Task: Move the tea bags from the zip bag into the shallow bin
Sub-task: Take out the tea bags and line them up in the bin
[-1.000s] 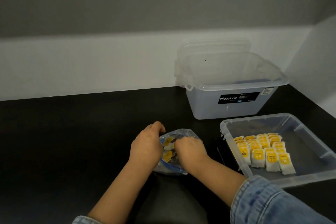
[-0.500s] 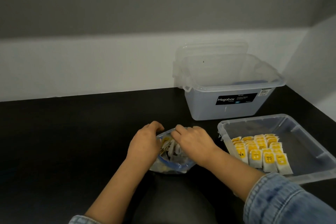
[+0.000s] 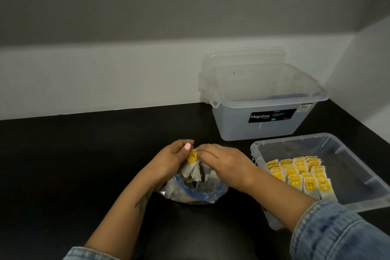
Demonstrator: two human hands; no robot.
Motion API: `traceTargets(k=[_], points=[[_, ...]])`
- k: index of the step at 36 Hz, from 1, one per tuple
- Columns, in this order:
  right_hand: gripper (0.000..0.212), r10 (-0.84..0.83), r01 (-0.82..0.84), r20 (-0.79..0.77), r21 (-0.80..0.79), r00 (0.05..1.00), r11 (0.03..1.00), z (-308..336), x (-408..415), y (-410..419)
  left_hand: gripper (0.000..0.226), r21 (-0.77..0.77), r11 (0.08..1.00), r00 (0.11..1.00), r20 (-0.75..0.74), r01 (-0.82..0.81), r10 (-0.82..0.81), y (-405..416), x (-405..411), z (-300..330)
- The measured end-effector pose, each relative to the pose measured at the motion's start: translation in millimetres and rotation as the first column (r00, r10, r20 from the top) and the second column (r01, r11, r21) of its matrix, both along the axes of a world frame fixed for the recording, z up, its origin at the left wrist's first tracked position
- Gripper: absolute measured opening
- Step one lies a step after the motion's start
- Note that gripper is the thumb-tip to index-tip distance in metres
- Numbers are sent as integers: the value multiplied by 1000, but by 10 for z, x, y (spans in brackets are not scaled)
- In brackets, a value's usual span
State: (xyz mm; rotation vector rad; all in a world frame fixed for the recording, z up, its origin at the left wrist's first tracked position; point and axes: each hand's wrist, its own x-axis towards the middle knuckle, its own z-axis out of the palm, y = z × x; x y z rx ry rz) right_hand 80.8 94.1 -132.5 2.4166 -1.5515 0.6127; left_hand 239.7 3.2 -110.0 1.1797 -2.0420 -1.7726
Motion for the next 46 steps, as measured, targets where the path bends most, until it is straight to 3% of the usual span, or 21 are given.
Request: traceTargets(k=[5, 9, 13, 17, 20, 32, 39, 44, 46], points=[[26, -30, 35, 106, -42, 994, 998, -66, 21, -27, 26, 241, 971, 996, -93, 9, 14, -24, 59, 17], [20, -169, 163, 324, 44, 931, 986, -108, 94, -34, 27, 252, 967, 985, -152, -38, 78, -21, 61, -17], [22, -353, 293, 643, 203, 680, 934, -116, 206, -1, 31, 189, 978, 986, -121, -89, 113, -24, 37, -53], [36, -471, 279, 778, 384, 416, 880, -118, 259, 15, 28, 109, 986, 987, -83, -127, 137, -43, 38, -86], [42, -481, 266, 821, 411, 309, 872, -84, 251, 16, 27, 102, 982, 981, -92, -160, 170, -49, 46, -87], [64, -436, 241, 843, 373, 315, 896, 149, 179, 35, 22, 327, 895, 914, -163, -304, 370, -19, 55, -43], [49, -356, 176, 895, 318, 270, 932, 308, 146, 63, 22, 357, 889, 911, -186, -287, 369, 2, 41, -40], [24, -306, 115, 923, 286, 234, 951, 410, 115, 68, 22, 381, 896, 916, -229, -229, 331, 98, -35, -3], [24, -308, 82, 930, 298, 200, 951, 437, 94, 63, 22, 379, 899, 915, -241, -218, 323, 132, -70, 3]])
